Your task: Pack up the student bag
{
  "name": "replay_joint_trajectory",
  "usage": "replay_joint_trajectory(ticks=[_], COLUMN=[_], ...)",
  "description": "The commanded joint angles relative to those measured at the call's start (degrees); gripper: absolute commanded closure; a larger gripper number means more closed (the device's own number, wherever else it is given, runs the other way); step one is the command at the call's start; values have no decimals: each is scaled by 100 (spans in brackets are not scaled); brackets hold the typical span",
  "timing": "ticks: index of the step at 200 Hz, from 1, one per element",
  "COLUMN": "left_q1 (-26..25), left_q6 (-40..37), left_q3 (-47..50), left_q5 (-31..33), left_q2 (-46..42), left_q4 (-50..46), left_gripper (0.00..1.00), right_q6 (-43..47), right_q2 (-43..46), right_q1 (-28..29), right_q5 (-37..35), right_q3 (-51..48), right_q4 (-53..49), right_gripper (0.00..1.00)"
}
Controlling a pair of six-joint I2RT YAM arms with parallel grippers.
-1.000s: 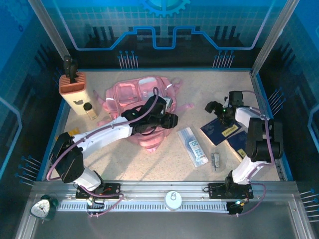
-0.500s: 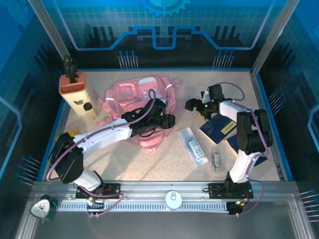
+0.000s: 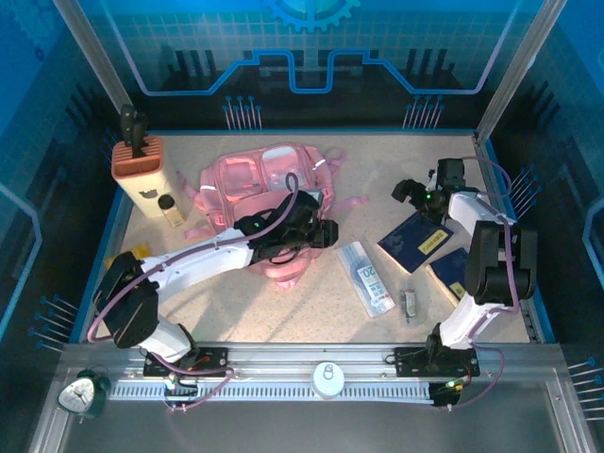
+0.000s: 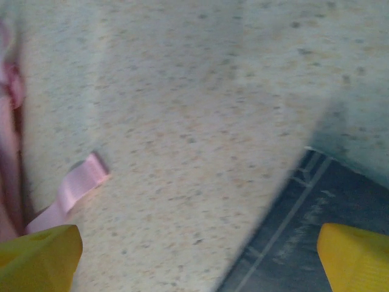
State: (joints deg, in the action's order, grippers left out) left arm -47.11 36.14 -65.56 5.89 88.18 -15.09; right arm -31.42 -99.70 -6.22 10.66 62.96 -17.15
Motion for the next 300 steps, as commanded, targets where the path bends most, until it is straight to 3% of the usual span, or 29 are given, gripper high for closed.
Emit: replay_joint_trajectory(ticks=[1, 37, 90, 141, 178, 215, 272, 300], left_q1=[-80, -116, -114, -188, -297, -369, -369, -352], left_q6=[106, 130, 352, 693, 1283, 1662, 1702, 1739], left_q3=[-263, -288, -72, 63, 55, -320, -1135, -1376], left_q5=[-164, -168, 4, 25, -140, -416, -718, -615], left_q2=[231, 331, 247, 142, 436, 1143, 2259, 2595], left_q4=[112, 138, 247, 409, 926, 1205, 1271, 1212], left_gripper=[48, 47, 47, 47, 47, 45, 45, 44], right_q6=[-66, -13, 177, 276, 79, 299, 323, 321], right_q2=[-390, -909, -1270, -328, 896, 1724, 1640, 1404], right_q1=[-40, 87, 932, 1058, 477, 182, 22, 92], right_q5=[-90, 317, 925, 1411, 1175, 117, -236, -22], right_q3=[149, 502, 923, 507, -626, -1223, -1770, -1782], right_q4=[-240, -245, -137, -84, -231, -791, -820, -695], right_gripper=[0, 0, 0, 0, 0, 0, 0, 0])
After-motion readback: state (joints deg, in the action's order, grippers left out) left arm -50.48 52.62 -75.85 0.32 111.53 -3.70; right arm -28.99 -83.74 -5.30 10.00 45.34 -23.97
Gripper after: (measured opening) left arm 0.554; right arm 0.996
